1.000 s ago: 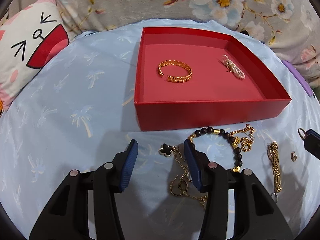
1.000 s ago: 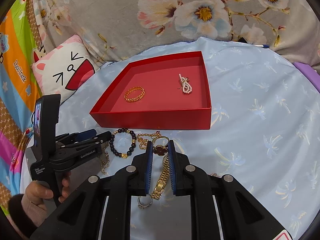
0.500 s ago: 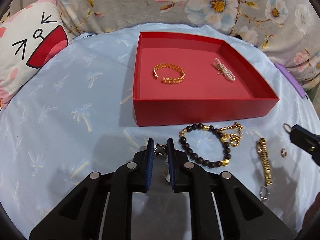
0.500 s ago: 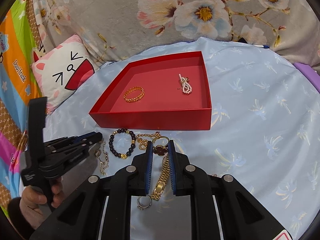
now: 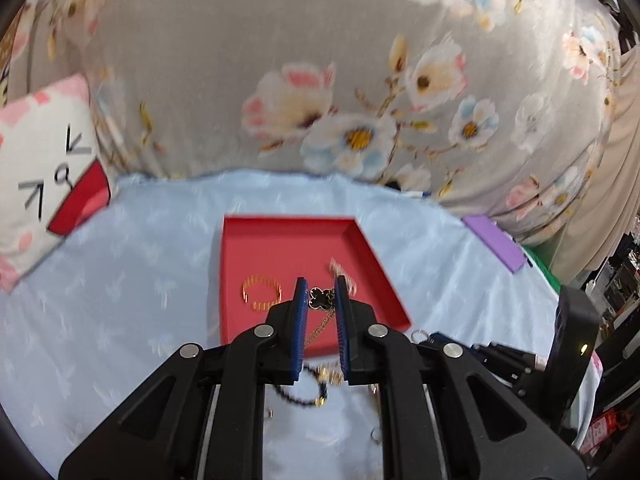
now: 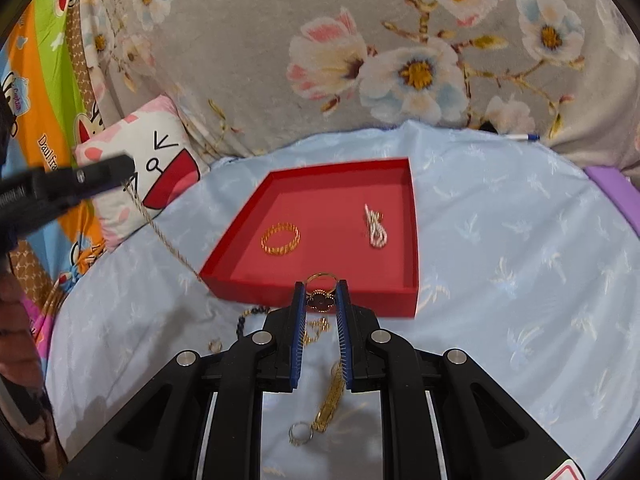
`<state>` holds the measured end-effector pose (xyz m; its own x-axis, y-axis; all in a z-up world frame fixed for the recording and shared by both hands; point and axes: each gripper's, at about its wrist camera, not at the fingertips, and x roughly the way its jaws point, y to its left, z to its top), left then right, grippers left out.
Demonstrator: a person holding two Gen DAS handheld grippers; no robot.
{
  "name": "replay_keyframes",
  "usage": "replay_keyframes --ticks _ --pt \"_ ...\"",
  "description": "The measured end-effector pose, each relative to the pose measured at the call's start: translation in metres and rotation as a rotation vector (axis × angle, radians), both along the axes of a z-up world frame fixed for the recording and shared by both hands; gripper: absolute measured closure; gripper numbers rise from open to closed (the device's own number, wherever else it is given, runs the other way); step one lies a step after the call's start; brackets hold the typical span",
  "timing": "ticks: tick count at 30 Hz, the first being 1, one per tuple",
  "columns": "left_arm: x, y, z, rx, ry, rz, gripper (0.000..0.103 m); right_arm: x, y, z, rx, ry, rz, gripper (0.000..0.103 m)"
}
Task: Organize jewelry
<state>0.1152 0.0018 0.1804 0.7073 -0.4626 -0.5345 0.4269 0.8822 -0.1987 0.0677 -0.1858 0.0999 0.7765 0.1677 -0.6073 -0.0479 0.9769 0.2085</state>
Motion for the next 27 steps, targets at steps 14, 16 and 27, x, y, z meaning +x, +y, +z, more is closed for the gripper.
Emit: replay_keyframes --ticks 14,16,27 --pt "0.086 -0.03 -0.035 0.064 0.05 0.086 0.09 0.094 -0.018 -0.015 0.041 0.087 -0.006 0.089" --pt "0.097 -0.031 -0.056 0.087 0.082 0.1 0.09 0.101 -0.016 -0.027 0.03 0.111 -0.009 0.089" --pt "0.117 -0.024 -0.108 0.109 0.182 0.118 0.09 0.12 -0.013 -0.059 -0.021 0.159 -0.022 0.089"
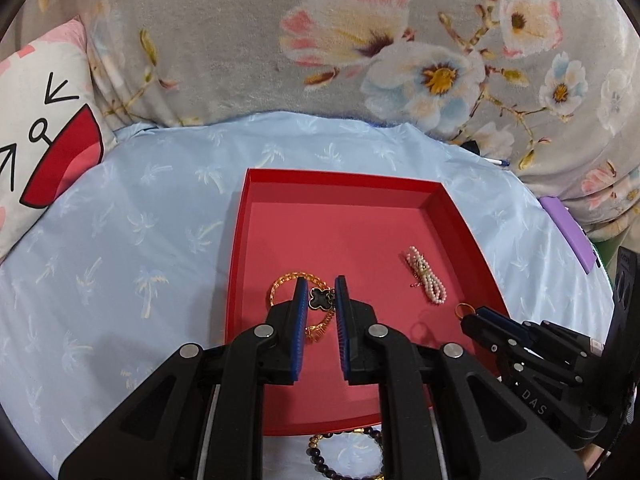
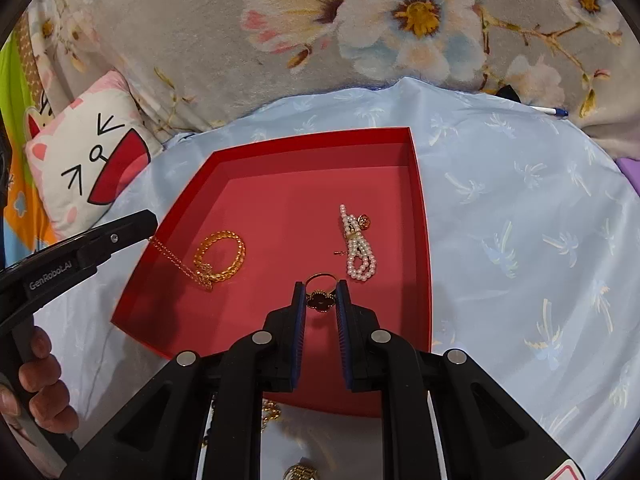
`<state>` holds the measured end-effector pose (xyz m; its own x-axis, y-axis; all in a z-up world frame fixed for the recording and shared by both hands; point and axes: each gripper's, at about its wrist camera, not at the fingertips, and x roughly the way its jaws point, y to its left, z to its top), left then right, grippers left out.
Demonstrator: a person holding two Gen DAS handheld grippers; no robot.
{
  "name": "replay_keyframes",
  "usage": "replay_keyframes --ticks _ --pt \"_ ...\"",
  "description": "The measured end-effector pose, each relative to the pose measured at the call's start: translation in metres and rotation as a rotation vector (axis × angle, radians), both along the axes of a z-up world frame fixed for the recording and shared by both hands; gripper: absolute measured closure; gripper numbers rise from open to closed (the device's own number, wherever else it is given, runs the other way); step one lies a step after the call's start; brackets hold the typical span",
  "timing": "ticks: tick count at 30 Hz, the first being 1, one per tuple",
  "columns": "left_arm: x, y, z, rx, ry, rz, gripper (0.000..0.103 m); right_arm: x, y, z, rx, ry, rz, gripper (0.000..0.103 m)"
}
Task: Organize jewelry
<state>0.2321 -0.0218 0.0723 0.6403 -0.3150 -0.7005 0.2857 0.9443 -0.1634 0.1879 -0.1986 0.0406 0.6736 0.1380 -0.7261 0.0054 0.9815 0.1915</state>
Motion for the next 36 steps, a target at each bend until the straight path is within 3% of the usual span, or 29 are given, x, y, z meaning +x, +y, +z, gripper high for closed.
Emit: replay_keyframes --ticks 4,6,8,9,15,21,23,36 --pt "0.002 0.002 -0.007 -0.002 0.012 0.008 0.089 0.001 0.001 -0.002 -0.021 -0.012 -0.012 0.086" --pt "0.002 0.005 -0.009 -0.012 0.024 0.019 0.079 -0.001 0.001 0.0 -0.028 -0.024 -0.017 0.082" --pt "0.002 0.009 -0.009 -0.019 0.018 0.042 0.057 -0.005 -0.001 0.003 -0.027 -0.042 -0.024 0.069" --pt "0.001 0.01 -0.009 -0.022 0.011 0.049 0.055 -0.008 -0.002 0.004 -0.027 -0.05 -0.024 0.067" --pt "-0.009 0.023 -0.003 -0.026 -0.002 0.069 0.05 -0.032 -0.007 0.017 -0.008 -0.086 -0.038 0.064" --pt "-0.037 0.028 0.0 0.023 -0.046 0.082 0.049 -0.073 -0.014 0.027 0.0 -0.116 -0.06 0.061" --pt "-0.048 0.03 -0.002 0.027 -0.052 0.084 0.042 -0.089 -0.016 0.027 -0.003 -0.119 -0.071 0.061" --pt "-0.108 0.05 -0.041 0.029 -0.005 0.108 0.041 -0.148 -0.003 -0.003 -0.004 -0.064 -0.078 0.059"
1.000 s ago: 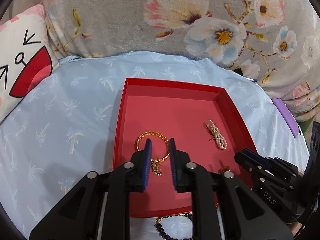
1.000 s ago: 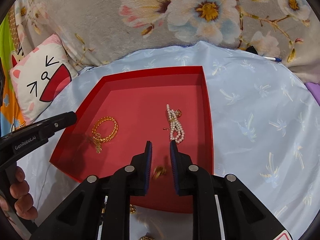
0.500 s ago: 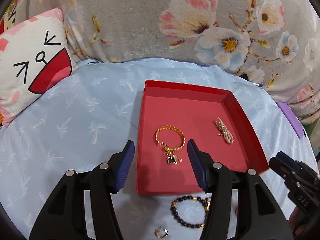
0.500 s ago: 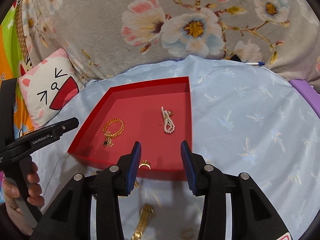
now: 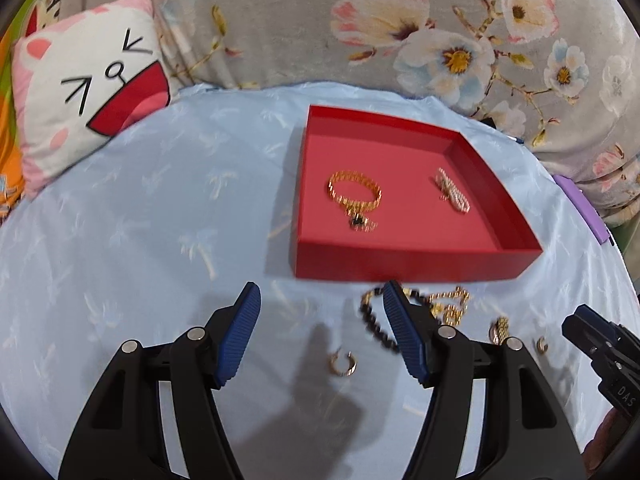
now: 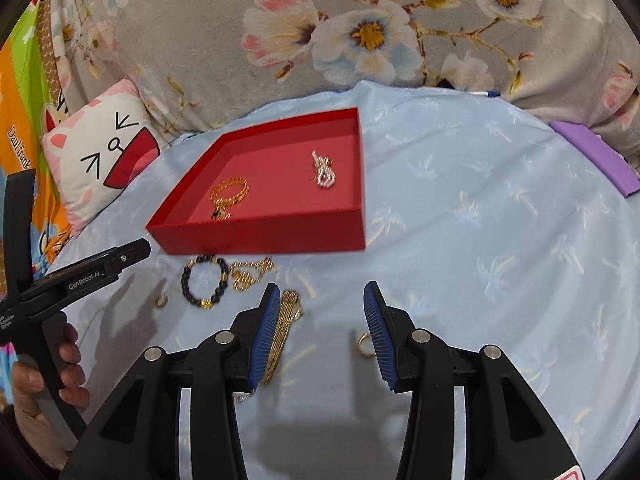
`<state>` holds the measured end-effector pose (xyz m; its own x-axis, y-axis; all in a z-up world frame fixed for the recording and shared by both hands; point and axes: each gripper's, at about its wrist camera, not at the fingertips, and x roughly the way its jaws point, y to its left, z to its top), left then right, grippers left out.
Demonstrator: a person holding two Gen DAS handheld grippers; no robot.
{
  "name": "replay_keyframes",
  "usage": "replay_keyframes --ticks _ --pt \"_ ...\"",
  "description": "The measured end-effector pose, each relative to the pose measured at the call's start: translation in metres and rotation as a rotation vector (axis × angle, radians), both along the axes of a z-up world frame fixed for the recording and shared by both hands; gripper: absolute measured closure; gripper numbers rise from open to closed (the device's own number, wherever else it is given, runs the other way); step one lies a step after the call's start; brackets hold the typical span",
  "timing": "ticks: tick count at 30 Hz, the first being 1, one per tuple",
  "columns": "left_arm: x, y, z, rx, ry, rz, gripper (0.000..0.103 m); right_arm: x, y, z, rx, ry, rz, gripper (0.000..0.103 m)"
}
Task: Organize jewelry
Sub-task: 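Withdraw both tools from the box and move the right tool toward the gold watch, then grasp the gold link watch with the right tool and lift it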
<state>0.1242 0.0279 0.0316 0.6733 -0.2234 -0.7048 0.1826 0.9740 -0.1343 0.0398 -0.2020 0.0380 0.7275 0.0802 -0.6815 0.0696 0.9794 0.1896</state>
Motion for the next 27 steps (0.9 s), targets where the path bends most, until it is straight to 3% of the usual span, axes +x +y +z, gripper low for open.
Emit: replay_keyframes --ticks 10,23,27 --pt "-0.017 0.005 -0.027 0.004 0.024 0.0 0.041 0.013 0.029 -0.029 0.002 0.067 0.052 0.059" --pt "-0.015 0.008 -0.033 -0.028 0.039 -0.005 0.041 0.047 0.027 -0.039 -0.013 0.104 0.037 0.06" --pt "-0.016 0.008 -0.033 -0.034 0.042 -0.011 0.041 0.053 0.027 -0.042 -0.02 0.12 0.038 0.071"
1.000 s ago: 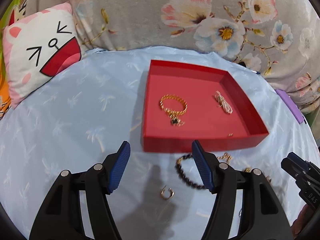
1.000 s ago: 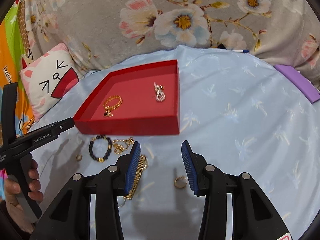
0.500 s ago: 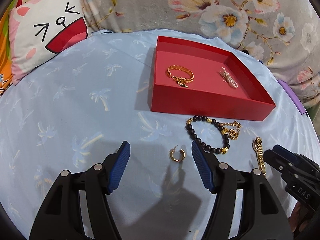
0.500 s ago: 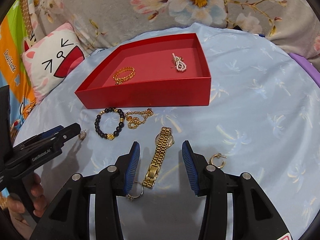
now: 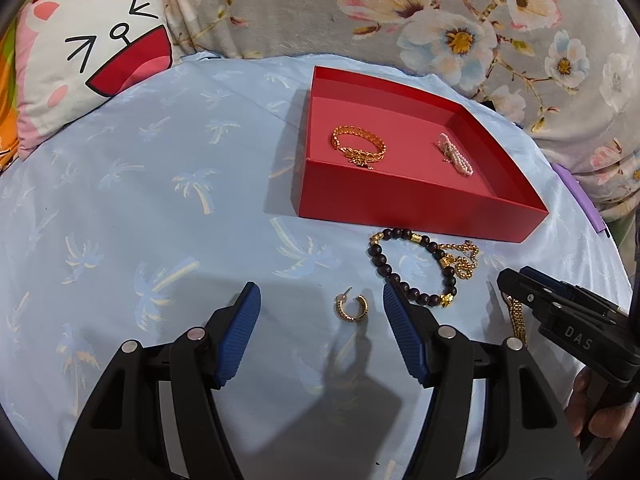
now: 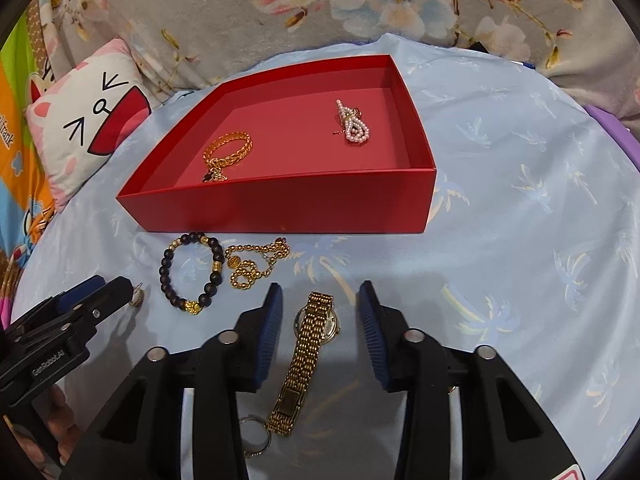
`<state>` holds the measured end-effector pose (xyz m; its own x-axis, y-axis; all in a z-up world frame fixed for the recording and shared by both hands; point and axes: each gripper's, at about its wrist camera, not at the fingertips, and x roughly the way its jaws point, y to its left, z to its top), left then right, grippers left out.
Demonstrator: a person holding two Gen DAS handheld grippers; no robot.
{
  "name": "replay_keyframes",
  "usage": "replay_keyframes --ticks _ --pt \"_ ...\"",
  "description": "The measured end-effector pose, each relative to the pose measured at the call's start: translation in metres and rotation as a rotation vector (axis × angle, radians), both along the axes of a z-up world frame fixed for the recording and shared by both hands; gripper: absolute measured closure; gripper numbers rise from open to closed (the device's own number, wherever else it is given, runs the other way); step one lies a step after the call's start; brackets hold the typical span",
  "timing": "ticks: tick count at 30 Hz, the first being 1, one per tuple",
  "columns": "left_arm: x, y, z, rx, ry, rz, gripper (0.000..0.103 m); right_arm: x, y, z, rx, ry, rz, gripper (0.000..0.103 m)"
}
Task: Organize jewelry
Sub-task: 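Grasp the gold link watch with the right tool and lift it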
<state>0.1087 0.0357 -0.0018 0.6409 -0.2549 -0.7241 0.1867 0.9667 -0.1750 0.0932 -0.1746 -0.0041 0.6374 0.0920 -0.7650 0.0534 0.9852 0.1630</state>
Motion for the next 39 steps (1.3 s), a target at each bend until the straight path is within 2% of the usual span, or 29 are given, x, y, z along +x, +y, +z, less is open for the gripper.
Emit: replay_keyframes --ticks 3,9,19,29,33,39 --pt "0.0 -0.001 0.0 -0.001 0.002 -0.002 0.041 0.002 0.0 0.0 0.0 0.004 0.005 0.087" --pt "0.0 -0.001 -0.001 -0.004 0.002 -0.004 0.041 -0.001 -0.001 0.003 0.021 -0.014 0.009 0.092" --pt "0.0 -0.001 -0.001 0.002 0.001 -0.005 0.041 -0.022 -0.002 0.034 0.022 -0.115 0.007 0.092" --pt "-0.005 -0.002 -0.001 0.006 -0.003 -0.009 0.041 -0.083 -0.005 0.021 0.027 -0.055 -0.001 0.092" --pt "-0.01 -0.004 0.0 0.015 -0.008 -0.011 0.041 -0.091 -0.005 0.016 0.009 -0.042 0.0 0.091" --pt "-0.014 -0.005 0.0 0.019 -0.005 -0.01 0.041 -0.088 -0.003 0.011 -0.015 -0.037 0.004 0.074"
